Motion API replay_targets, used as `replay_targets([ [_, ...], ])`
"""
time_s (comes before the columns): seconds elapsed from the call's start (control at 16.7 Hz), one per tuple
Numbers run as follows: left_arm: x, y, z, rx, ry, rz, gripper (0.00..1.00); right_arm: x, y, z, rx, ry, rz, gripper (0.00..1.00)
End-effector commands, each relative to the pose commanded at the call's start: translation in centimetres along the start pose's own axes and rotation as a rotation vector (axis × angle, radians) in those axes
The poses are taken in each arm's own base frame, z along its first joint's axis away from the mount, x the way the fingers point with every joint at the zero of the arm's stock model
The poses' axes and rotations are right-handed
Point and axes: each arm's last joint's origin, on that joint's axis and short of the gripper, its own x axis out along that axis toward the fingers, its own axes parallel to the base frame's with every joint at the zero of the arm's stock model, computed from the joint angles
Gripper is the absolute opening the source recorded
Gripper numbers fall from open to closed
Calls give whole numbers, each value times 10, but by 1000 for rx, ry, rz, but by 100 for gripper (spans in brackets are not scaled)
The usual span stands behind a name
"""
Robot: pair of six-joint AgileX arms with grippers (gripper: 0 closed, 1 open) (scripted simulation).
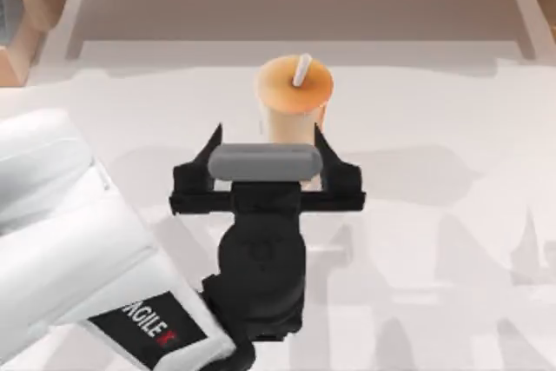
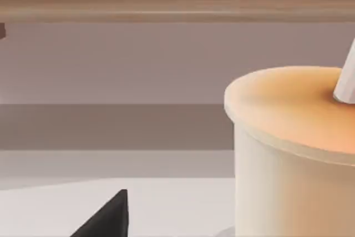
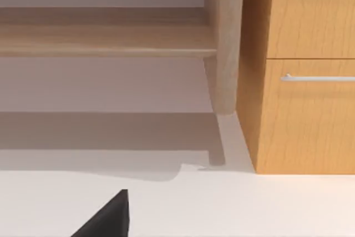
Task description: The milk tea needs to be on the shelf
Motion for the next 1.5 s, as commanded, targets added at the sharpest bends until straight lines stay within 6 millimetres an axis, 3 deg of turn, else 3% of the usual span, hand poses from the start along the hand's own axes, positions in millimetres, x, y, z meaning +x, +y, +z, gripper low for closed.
replay_targets([
  [0.24,-14,-21,-28,-6,-3,-5,100,0,0,0,0,0,0,100],
  [0.66,-14,-21,-31,-4,-2,-4,100,0,0,0,0,0,0,100],
  [0.78,-2,-23,-30,-6,-4,-5,100,0,0,0,0,0,0,100],
  [1.14,60,-24,-30,-7,-4,-5,100,0,0,0,0,0,0,100],
  [1.38,64,-23,-30,-6,-3,-5,100,0,0,0,0,0,0,100],
  [1.5,64,-23,-30,-6,-3,-5,85,0,0,0,0,0,0,100],
])
